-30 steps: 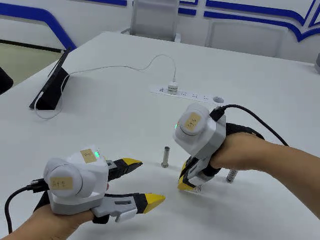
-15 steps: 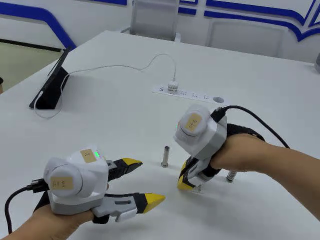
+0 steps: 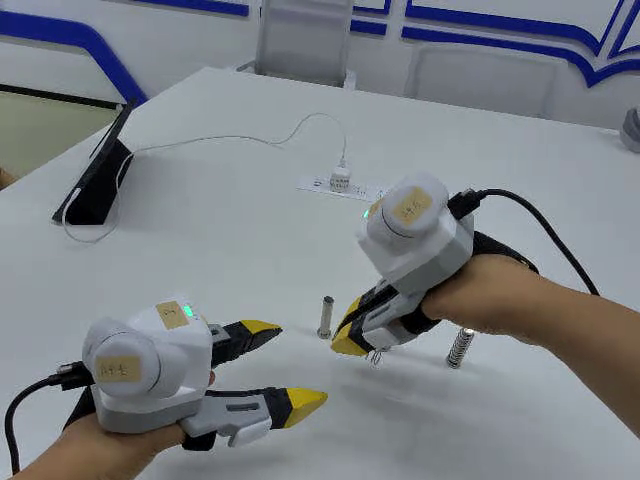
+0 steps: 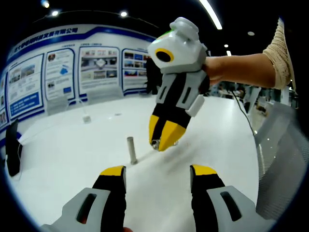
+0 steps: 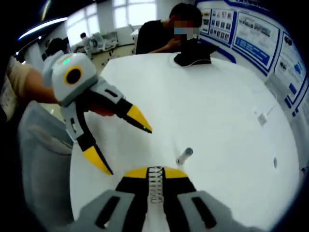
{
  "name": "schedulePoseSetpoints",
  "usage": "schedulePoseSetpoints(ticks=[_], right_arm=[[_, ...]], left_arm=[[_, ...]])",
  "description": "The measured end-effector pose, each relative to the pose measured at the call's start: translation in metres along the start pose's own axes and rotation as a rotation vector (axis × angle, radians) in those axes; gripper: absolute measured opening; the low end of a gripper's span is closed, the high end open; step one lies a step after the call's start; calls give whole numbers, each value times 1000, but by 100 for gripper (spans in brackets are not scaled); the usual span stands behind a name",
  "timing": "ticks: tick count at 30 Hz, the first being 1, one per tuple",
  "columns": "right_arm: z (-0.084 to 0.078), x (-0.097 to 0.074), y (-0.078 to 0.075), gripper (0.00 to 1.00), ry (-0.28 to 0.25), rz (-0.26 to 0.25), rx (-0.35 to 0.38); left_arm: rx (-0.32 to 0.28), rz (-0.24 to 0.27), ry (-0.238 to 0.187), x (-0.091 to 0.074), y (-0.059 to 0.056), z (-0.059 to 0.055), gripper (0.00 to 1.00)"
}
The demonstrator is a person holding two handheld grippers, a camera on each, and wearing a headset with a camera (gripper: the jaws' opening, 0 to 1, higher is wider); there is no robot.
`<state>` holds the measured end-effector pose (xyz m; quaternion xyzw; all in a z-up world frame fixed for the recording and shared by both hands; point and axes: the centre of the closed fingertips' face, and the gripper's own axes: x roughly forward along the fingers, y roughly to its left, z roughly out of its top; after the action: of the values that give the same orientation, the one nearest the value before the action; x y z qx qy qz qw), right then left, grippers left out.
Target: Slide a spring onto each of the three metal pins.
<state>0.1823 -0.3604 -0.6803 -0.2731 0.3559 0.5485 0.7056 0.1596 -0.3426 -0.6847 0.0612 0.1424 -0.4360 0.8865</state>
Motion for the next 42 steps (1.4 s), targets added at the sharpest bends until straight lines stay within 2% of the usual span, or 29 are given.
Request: schedulePoseSetpoints(ticks=[4,10,19,25,32,42], right_arm=[[13,-7,3,12,-58,2,16],[29,-18,7,12,-145,3,48],[59,-35,11,12,-353,41,142],[71,-42,12,12,-444,63,181],[78,-44,17,12,-502,85,201],[79,-48,21,12,-516,81,180]], left_arm=[[-35,-6,-25,0,-1,7,53],[-108,-18,-93,-1,0,25,50],[-195,-25,-182,-3,4,50,44],[-226,-31,-218,-4,3,63,35],[-238,-41,-237,-2,2,71,27],[-220,-38,-243,-2,1,75,14]])
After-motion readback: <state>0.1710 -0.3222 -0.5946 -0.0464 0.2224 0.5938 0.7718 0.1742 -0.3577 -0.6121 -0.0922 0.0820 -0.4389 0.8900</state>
